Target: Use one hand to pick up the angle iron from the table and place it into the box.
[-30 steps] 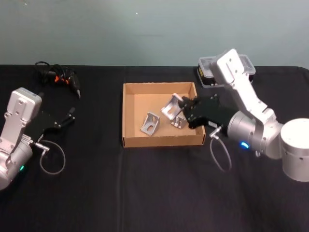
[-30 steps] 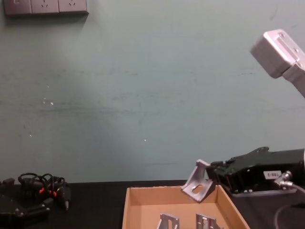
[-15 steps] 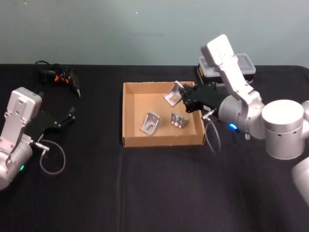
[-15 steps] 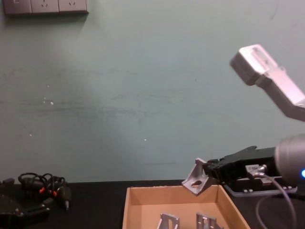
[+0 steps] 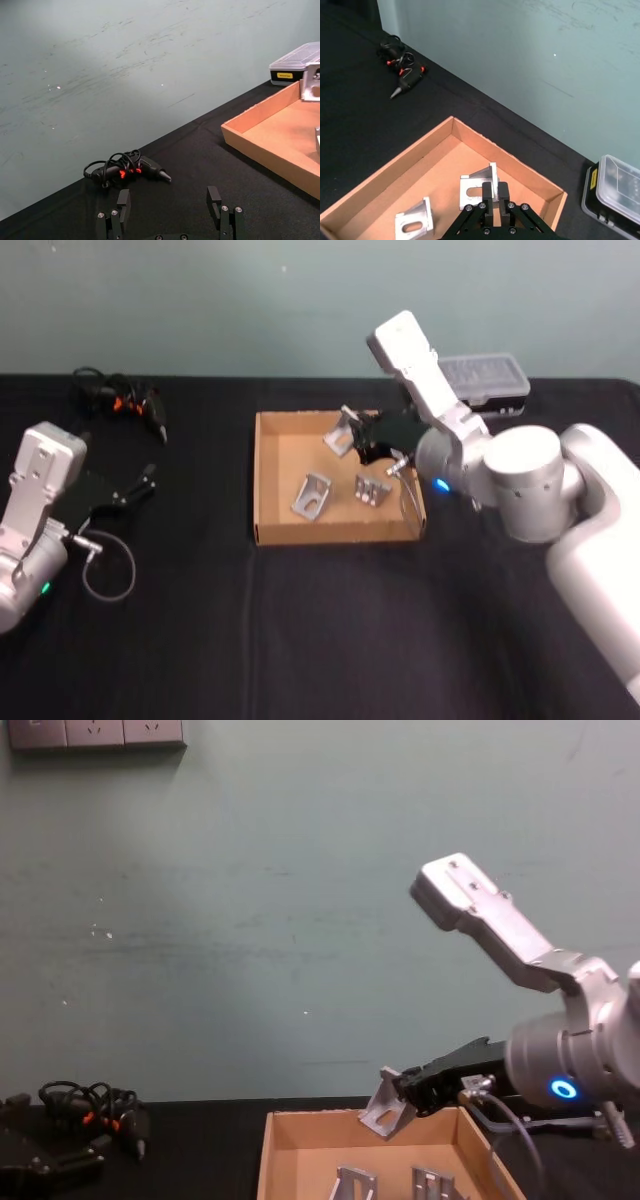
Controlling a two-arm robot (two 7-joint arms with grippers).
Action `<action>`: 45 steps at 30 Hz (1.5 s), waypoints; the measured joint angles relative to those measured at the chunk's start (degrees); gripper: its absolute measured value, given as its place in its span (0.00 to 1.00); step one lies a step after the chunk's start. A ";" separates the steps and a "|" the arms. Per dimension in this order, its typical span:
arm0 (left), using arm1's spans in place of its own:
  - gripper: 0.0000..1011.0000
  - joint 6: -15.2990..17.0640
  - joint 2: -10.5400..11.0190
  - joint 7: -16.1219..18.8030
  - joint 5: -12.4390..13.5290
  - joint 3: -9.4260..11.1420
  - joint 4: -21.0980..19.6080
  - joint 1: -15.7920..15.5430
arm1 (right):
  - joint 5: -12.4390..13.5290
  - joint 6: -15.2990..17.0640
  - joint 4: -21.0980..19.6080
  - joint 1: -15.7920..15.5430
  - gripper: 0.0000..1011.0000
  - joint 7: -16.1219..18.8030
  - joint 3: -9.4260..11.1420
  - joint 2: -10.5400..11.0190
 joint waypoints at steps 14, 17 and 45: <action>0.99 0.00 0.00 0.00 0.00 0.00 0.00 0.00 | -3.97 -1.76 9.97 4.50 0.07 -0.57 -1.56 -4.08; 0.99 0.00 0.00 0.00 0.00 0.00 0.00 0.00 | -4.59 -2.05 11.64 5.10 0.07 -0.57 -1.72 -4.81; 0.99 0.00 0.00 0.00 0.00 0.00 0.00 0.00 | -8.39 -2.73 14.66 5.15 0.21 1.98 -0.60 -6.58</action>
